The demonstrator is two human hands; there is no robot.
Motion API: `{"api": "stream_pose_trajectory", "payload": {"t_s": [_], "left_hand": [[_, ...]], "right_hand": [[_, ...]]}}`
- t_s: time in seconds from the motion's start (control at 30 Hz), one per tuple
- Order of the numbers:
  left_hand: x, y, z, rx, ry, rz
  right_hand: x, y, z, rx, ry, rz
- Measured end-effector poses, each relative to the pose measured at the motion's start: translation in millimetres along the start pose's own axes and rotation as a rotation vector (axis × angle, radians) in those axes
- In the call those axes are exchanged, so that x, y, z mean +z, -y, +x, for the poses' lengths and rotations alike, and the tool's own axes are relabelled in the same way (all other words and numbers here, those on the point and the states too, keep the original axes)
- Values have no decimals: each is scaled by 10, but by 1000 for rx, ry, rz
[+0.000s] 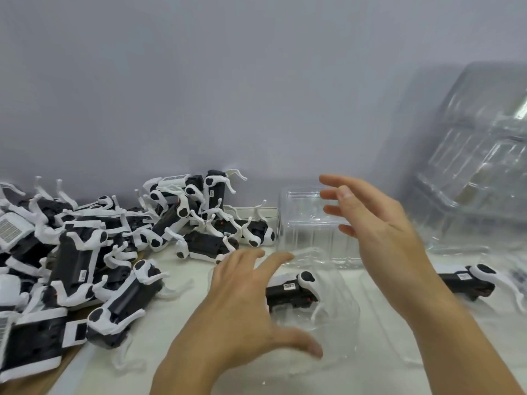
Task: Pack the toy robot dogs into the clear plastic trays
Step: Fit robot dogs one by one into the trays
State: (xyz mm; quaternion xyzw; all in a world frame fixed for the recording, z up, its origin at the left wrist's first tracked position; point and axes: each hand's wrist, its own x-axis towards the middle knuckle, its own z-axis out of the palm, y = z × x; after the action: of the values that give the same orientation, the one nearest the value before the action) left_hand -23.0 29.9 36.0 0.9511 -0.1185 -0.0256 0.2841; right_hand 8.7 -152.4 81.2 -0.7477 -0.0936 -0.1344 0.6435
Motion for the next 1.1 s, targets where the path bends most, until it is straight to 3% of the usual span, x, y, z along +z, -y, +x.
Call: {"api": "stream_pose_trajectory", "payload": {"t_s": [0.1, 0.2, 0.3, 0.4, 0.6, 0.77, 1.1], "left_hand": [[-49, 64, 56, 38, -318, -236], [-106, 159, 92, -162, -582, -120], [-152, 239, 69, -518, -461, 4], [-149, 278, 53, -640, -310, -61], [-178, 145, 87, -497, -288, -754], [-121, 203, 108, -506, -321, -664], [-46, 173, 129, -412, -178, -846]], "right_hand": [[-9, -14, 6, 1, 1, -1], [-30, -34, 10, 4, -10, 3], [-42, -53, 22, 6, -23, 7], [-45, -77, 33, 18, -33, 16], [-55, -107, 46, 28, -64, 21], [-119, -154, 77, 45, -160, 9], [-173, -370, 126, 126, -270, -85]]}}
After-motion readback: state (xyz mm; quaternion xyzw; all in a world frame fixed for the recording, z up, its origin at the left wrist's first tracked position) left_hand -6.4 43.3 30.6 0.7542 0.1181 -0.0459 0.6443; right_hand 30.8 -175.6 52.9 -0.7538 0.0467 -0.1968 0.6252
